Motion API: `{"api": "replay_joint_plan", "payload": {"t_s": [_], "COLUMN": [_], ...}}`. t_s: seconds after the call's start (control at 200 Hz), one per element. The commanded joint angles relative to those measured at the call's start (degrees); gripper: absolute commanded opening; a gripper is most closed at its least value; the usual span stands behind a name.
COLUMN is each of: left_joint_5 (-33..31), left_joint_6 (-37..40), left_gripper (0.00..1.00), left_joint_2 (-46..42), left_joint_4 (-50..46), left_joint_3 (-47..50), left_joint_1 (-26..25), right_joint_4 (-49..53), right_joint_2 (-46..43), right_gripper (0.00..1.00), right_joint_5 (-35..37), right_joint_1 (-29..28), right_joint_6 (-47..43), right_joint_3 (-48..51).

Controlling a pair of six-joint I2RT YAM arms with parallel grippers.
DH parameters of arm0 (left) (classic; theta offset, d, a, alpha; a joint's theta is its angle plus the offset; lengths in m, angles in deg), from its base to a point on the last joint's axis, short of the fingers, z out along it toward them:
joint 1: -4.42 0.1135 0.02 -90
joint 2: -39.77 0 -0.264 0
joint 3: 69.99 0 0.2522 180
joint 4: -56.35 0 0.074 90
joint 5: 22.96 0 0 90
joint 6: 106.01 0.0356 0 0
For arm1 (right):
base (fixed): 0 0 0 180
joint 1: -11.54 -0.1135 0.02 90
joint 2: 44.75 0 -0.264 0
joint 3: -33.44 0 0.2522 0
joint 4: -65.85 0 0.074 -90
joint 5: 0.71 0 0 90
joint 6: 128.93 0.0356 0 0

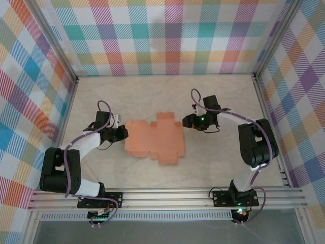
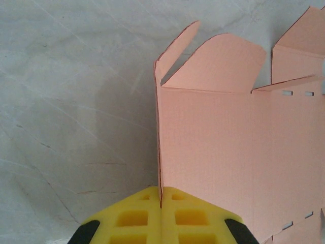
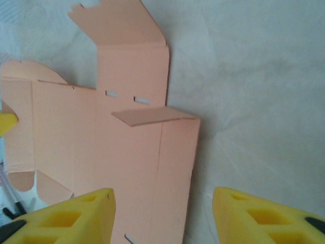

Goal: Fold the paper box

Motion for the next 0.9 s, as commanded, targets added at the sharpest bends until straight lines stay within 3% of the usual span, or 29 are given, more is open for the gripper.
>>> {"api": "replay_joint_plan", "payload": {"t_s": [0.0,0.295,0.895], "left_joint_5": [0.0,0.3,0.3], "left_joint_6": [0.9,0.7,0.5], "left_gripper": [0.00,0.00,0.00], "left_joint_2": [0.0,0.2,-0.6], "left_joint_4": [-1.5,-1.1,-0.8], "left_joint_3": [-1.1,-0.8,-0.2], "left_joint_1": [-0.5,-0.5,-0.6], "right_joint_4": [-5.0,-7.0,-9.1], "right_joint_2": [2.2,5.8,1.5], "right_gripper": [0.51,0.44,0.26], "right_joint_5": [-6.0,-7.3,-7.2], "right_joint_1": [-0.6,-0.6,-3.2], "right_joint_6": [3.6,4.9,8.0], "right_joint_3": [1.6,3.3,10.0]}}
